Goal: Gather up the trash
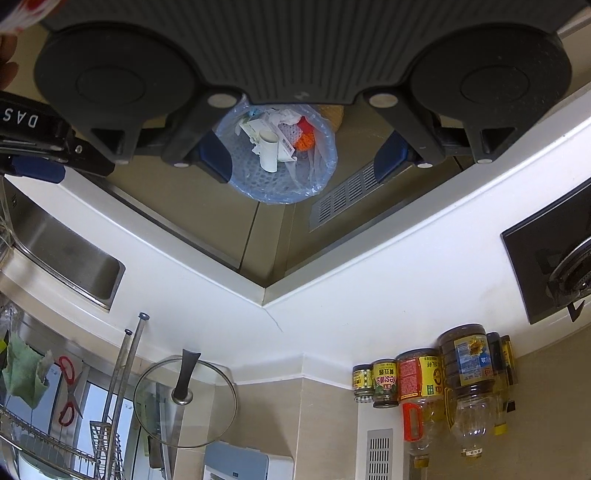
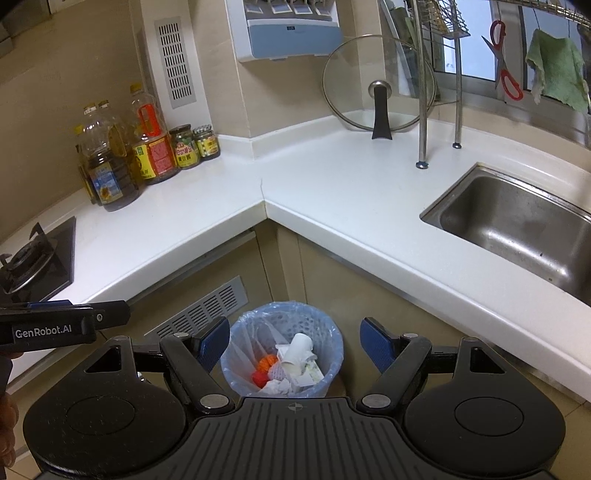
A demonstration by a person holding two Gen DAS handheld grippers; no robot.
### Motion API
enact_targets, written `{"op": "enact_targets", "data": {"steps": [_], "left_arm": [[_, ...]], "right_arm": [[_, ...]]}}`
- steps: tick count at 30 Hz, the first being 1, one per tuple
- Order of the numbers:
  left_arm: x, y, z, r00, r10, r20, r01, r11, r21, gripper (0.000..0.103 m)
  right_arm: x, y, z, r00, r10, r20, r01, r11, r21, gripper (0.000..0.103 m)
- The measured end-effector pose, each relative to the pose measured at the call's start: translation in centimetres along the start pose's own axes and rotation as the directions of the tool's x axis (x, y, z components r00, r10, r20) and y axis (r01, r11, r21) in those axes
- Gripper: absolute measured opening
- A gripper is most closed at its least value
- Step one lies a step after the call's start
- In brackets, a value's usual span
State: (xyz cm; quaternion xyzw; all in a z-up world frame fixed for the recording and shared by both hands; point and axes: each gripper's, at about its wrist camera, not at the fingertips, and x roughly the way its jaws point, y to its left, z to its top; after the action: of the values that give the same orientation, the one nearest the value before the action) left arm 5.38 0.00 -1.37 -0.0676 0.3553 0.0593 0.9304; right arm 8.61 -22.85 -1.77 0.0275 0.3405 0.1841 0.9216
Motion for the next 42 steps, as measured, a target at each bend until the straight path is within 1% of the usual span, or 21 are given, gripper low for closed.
{"op": "enact_targets", "data": {"steps": [7, 18, 42], "left_arm": [[-0.2, -0.9, -0.1, 1.0, -0.002, 0.005, 0.002, 1.0, 0.013, 0.083], [-0.6, -1.7, 0.6, 0.999, -0.018, 0.031, 0.017, 0.999, 0.045, 0.083], [-0.5, -1.7, 1.0, 0.999, -0.023, 0.036, 0.021, 0.998, 0.052, 0.083]], "right_arm": [[-0.6, -0.2, 0.3, 1.0, -0.004, 0.024, 0.003, 1.0, 0.012, 0.078], [-1.2, -0.9, 1.0, 0.998, -0.017, 0.052, 0.016, 1.0, 0.023, 0.078], [-1.0, -0.9, 1.6, 0.998, -0.02, 0.059, 0.019, 1.0, 0.022, 0.078]]}}
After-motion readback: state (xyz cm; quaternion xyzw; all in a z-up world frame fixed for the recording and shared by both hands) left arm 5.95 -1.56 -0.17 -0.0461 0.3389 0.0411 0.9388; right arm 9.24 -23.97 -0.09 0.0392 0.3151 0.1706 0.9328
